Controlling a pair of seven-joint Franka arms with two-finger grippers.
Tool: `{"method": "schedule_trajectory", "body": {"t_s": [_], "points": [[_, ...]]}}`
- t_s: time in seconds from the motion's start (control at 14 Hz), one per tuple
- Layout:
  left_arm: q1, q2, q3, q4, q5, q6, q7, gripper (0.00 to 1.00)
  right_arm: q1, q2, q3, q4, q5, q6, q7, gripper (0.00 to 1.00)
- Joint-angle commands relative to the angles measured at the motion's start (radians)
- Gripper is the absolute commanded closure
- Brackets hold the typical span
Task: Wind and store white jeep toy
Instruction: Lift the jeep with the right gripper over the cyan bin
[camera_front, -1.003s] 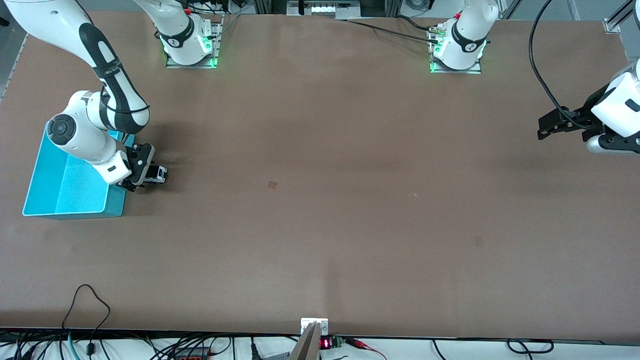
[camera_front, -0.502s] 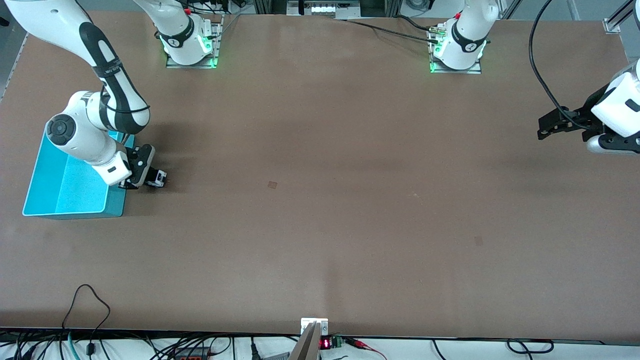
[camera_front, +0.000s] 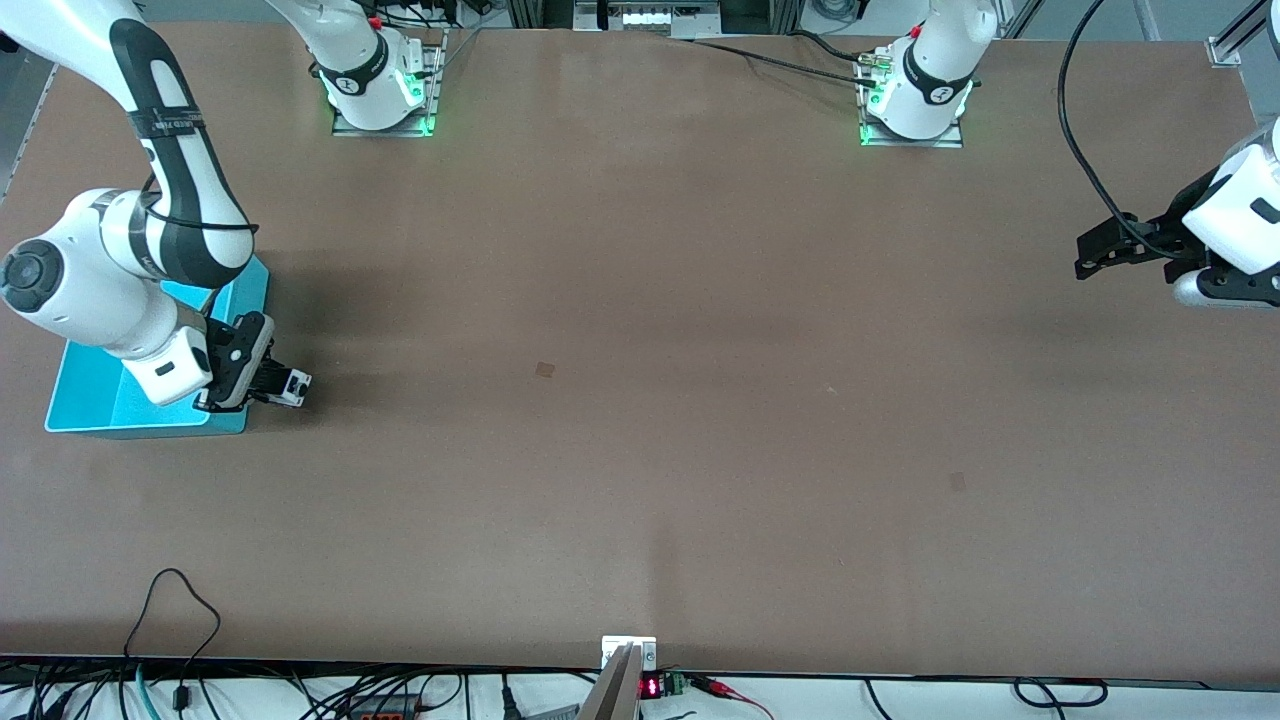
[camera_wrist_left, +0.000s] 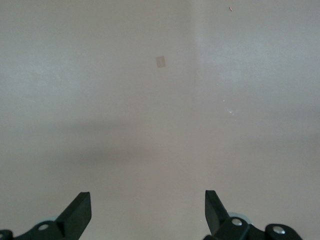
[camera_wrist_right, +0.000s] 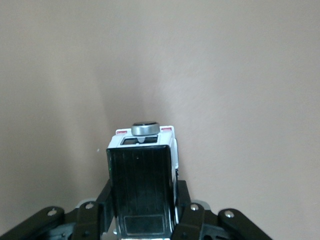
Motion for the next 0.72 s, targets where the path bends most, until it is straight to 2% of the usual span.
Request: {"method": "schedule_trajectory", "body": {"t_s": [0.0,0.21,0.64], "points": [[-0.006,-0.021,0.007,-0.011,-0.01,-0.01,0.004,0.0,0.009,-0.017,0.0,0.063,0.021,-0.057,0.035,1.0],[-0.006,-0.021,0.007,-0.011,-0.01,-0.013,0.004,0.0,0.002,-0.065,-0.026,0.087,0.012,-0.16,0.258,1.0],[-0.006,-0.021,0.005,-0.011,-0.011,-0.013,0.004,0.0,0.0,-0.101,-0.159,0.078,-0.055,-0.242,0.642,1.0]]}}
